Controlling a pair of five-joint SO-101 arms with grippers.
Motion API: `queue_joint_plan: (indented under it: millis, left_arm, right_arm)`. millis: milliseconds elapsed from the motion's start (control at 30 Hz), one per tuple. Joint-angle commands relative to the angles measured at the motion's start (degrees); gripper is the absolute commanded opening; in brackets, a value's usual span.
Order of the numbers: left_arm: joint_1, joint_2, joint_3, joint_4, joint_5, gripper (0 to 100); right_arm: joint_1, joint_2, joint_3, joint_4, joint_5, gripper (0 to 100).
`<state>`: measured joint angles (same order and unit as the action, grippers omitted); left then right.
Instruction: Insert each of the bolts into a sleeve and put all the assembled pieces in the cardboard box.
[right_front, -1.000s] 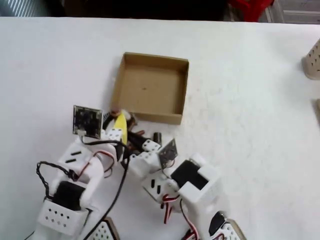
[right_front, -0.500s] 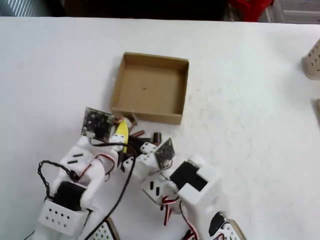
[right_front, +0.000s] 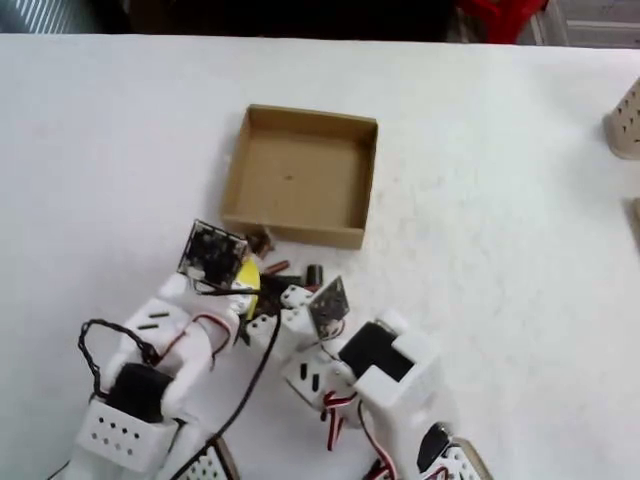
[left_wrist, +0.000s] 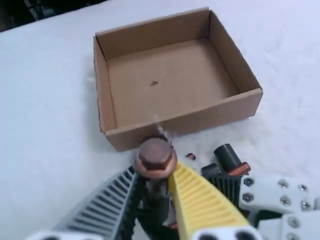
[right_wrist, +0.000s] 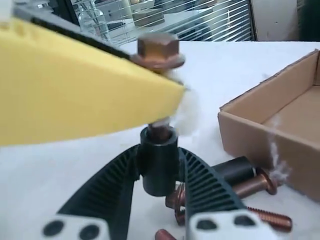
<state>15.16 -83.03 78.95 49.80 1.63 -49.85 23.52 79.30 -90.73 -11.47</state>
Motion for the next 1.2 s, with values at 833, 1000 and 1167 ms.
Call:
queue_joint_plan:
  millis: [833,1000,1167]
  left_arm:
    - [-10.95,-0.40,-26.90,19.78,11.87,40]
    - [-16.40,-0.40,-29.01,21.10,11.87,16]
    - [-20.70,-0.40,-23.12,20.13,11.69,7]
  right_arm:
    - [0.13,-0.84,-0.18,0.13,0.53,1.7]
    - [0.04,-0.92,0.70,0.22,0.53,1.7]
    - [0.31,-3.47,2.11,0.22,0.18,1.7]
